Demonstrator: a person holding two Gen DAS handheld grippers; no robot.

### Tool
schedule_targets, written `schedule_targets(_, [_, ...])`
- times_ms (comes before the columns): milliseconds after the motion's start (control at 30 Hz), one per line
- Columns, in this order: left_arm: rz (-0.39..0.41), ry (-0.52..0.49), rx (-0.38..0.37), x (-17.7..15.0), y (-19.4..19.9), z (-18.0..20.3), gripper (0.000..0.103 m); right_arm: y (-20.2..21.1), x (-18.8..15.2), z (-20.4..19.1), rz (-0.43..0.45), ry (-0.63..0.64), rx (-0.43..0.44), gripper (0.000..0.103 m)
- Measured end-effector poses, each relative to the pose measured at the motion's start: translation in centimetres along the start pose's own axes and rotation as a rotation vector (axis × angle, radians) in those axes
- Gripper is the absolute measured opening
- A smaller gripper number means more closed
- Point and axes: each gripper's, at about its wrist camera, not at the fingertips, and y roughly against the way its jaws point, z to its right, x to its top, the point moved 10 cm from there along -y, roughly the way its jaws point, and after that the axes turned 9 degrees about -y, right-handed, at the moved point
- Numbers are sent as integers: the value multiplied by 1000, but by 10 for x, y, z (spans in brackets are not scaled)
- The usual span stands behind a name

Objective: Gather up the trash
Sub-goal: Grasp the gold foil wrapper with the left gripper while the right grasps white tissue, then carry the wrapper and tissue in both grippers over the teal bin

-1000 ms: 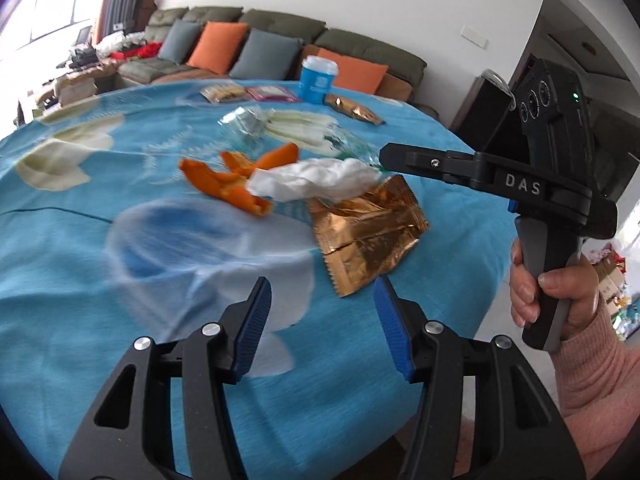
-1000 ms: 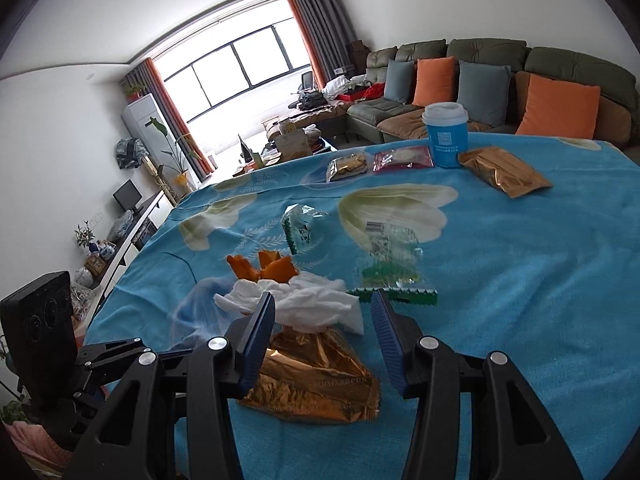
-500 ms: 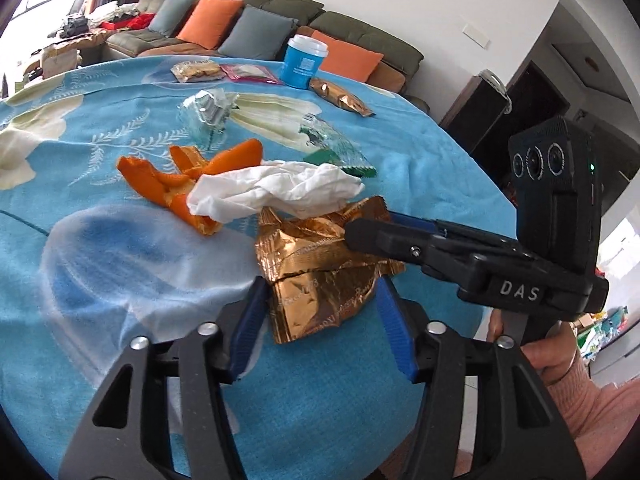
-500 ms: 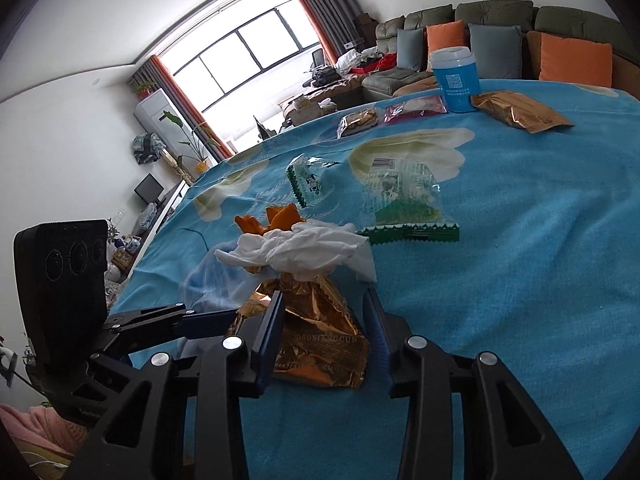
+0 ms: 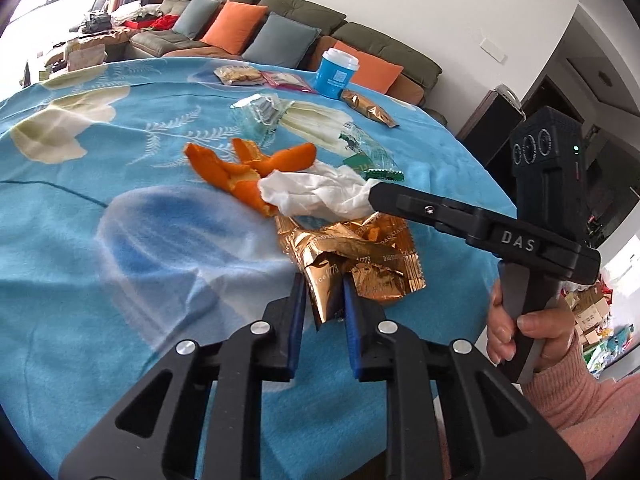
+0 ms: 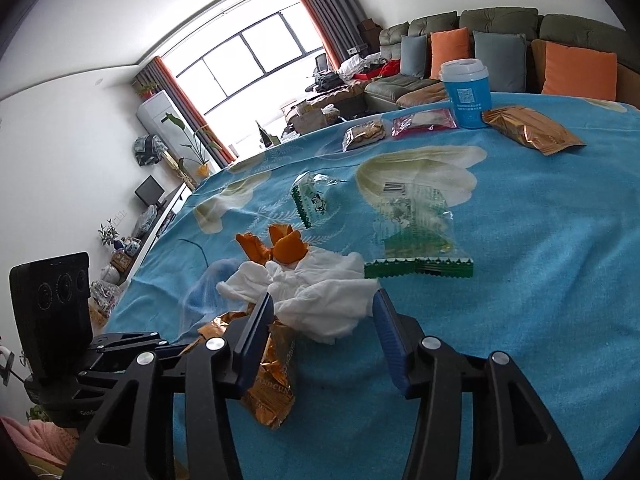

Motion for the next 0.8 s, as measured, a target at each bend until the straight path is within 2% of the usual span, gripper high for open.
schedule_targets(100, [13,-2,22,-4,11,-6,17,-6,-1,-1,-18,-3,3,49])
schedule_targets(167, [20,-2,27,-8,18,-8,15,-8,-2,-1,-23,-2,-3,42])
schedule_targets(233, [30,-11,47,-10,25,-10,14,-7,-3,-1,-24,0,-7,26])
schedule_targets(367, [44,-18,69,-14,35,-13,12,-3,-3,0,-21,0,-14,15])
schedule_targets(800, [90,-8,178,-18,70,-35,11,24,1,-24,20,35,23,15])
